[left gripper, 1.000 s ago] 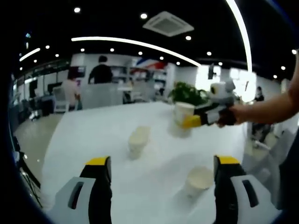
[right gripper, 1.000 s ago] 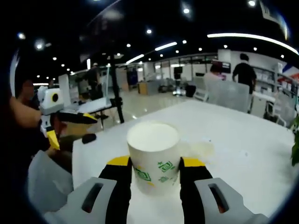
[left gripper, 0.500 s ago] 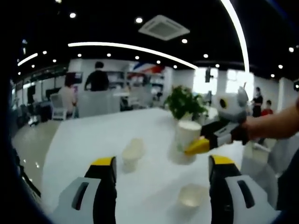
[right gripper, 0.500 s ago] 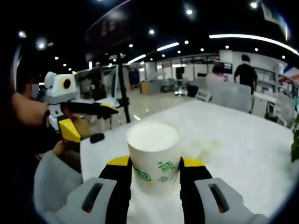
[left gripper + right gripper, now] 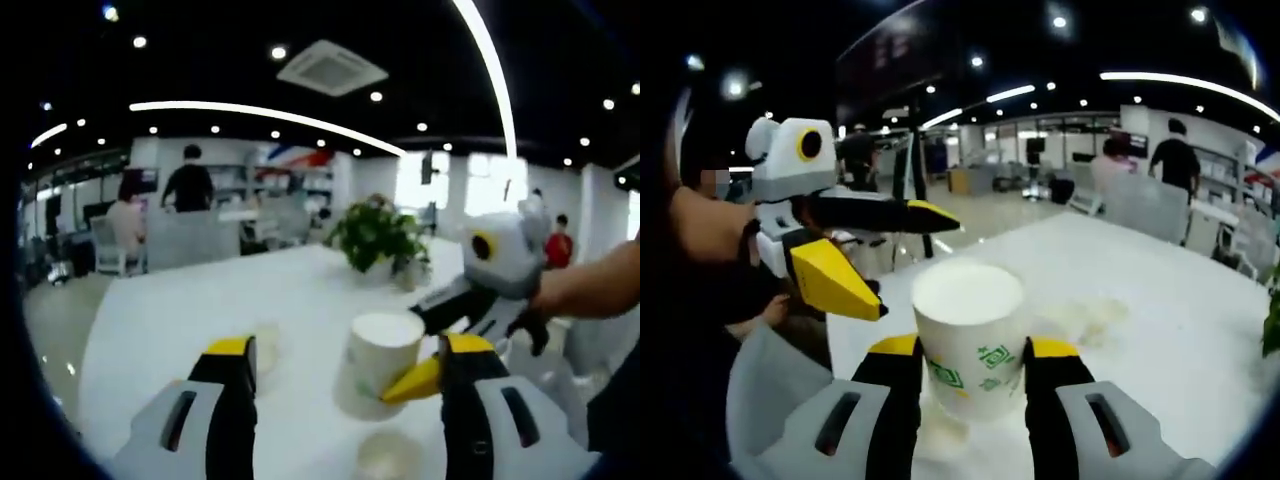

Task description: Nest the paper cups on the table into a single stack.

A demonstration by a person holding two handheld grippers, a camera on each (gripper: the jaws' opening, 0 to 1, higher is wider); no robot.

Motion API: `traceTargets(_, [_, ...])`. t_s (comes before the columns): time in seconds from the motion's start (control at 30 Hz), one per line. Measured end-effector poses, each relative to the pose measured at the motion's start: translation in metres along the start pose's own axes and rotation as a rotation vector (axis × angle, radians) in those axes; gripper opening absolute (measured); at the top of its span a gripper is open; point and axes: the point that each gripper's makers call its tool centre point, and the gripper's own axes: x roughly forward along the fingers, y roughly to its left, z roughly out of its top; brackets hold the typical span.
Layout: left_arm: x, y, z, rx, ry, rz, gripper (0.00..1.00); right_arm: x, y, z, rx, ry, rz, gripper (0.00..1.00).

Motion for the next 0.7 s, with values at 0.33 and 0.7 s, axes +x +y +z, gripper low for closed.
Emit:
traceTargets(0.33, [0.001,-0.008,-0.001,0.016,0.009,-0.042,0.67,0.001,0.015,0.011,-0.037,0.001,0.031,0.37])
traceTargets(0.7, [0.002,-0.019,-0.001,0.019,0.003,-0.087,0.55,-0.002,0.021,0.012,-0.058,0.0,0.038,0.37])
